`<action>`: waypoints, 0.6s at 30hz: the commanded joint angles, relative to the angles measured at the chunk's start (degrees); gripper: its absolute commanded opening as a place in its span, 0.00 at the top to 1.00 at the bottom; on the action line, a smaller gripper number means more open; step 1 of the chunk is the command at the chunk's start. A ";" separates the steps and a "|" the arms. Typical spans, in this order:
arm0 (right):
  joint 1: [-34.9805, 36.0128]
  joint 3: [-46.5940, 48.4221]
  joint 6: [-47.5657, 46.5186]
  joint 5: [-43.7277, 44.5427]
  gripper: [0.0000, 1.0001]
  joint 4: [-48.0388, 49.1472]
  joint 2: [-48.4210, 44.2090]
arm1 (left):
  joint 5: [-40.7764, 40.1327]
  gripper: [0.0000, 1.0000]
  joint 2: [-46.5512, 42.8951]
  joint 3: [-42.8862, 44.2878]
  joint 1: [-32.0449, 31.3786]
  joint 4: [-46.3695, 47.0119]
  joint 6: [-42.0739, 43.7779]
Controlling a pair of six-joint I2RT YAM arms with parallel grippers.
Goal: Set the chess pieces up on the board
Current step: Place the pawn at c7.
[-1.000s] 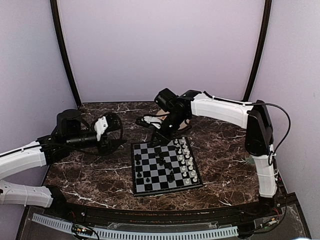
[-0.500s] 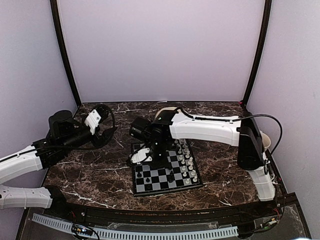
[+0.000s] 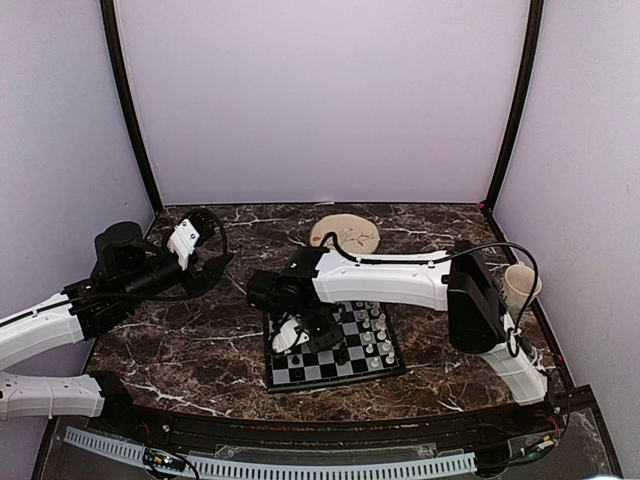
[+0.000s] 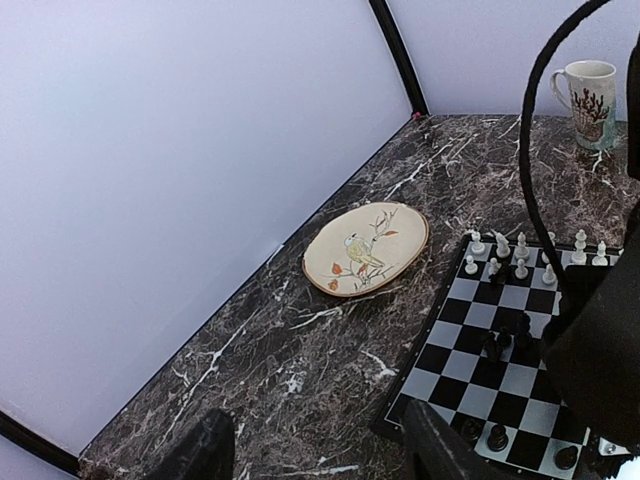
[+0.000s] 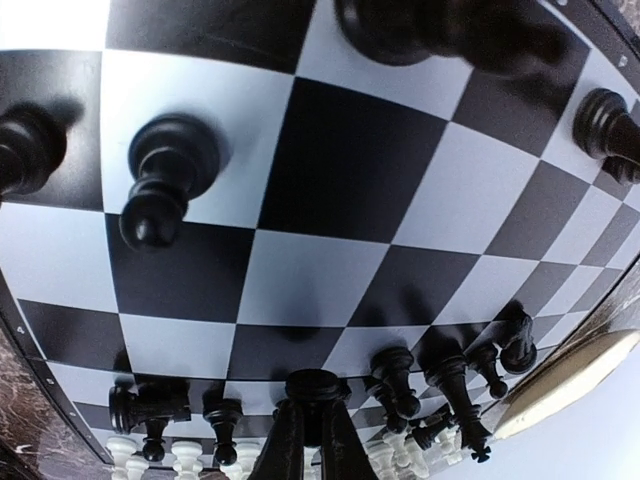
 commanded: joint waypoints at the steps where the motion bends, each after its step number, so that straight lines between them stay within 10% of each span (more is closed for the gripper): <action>1: 2.09 1.14 0.43 5.55 0.95 -2.96 1.63 | 0.99 0.40 -0.52 -0.90 0.21 2.01 -1.16; 18: 4.25 3.55 0.75 4.94 0.75 -3.19 1.25 | 2.27 0.40 -0.37 -1.04 0.21 1.98 -1.73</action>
